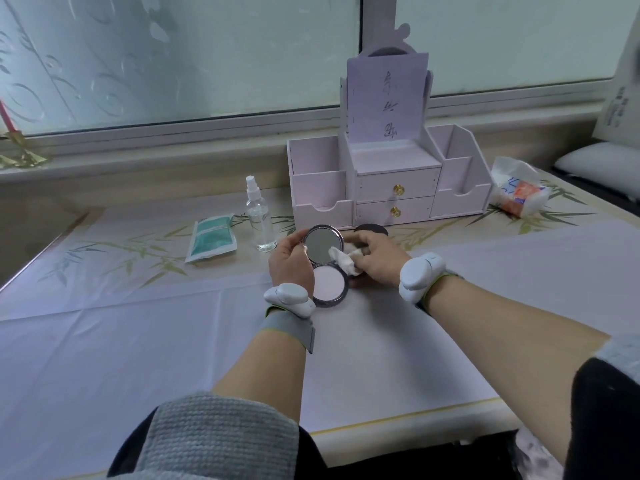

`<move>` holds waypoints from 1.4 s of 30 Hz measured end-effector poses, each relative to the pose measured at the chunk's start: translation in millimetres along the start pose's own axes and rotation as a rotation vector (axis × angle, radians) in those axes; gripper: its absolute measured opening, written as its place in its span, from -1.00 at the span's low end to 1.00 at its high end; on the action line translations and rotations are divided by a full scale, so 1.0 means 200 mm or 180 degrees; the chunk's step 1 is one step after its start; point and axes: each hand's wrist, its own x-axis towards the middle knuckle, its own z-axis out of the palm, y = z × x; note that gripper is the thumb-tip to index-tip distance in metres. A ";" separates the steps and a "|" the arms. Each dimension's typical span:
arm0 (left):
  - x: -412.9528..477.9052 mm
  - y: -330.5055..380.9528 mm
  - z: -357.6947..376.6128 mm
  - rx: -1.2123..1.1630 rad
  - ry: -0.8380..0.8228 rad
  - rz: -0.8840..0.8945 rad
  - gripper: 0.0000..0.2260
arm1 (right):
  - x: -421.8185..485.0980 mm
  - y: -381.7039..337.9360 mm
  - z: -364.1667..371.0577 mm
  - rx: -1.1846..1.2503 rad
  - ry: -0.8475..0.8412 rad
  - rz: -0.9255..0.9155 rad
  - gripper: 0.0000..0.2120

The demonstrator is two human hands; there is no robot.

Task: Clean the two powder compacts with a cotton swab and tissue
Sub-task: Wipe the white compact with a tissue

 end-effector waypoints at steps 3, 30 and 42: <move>0.00 0.00 -0.01 -0.0030 0.0054 -0.0016 -0.68 | -0.04 0.03 -0.01 0.0658 0.0268 0.0265 -0.61; 0.15 0.03 0.03 -0.0241 0.0204 -0.0244 -0.66 | -0.13 0.07 0.17 -0.1976 0.1022 -0.0306 -0.76; 0.15 0.03 0.04 -0.0401 0.0146 -0.0185 -0.66 | -0.12 0.10 0.19 -0.2526 0.0661 -0.0742 -0.39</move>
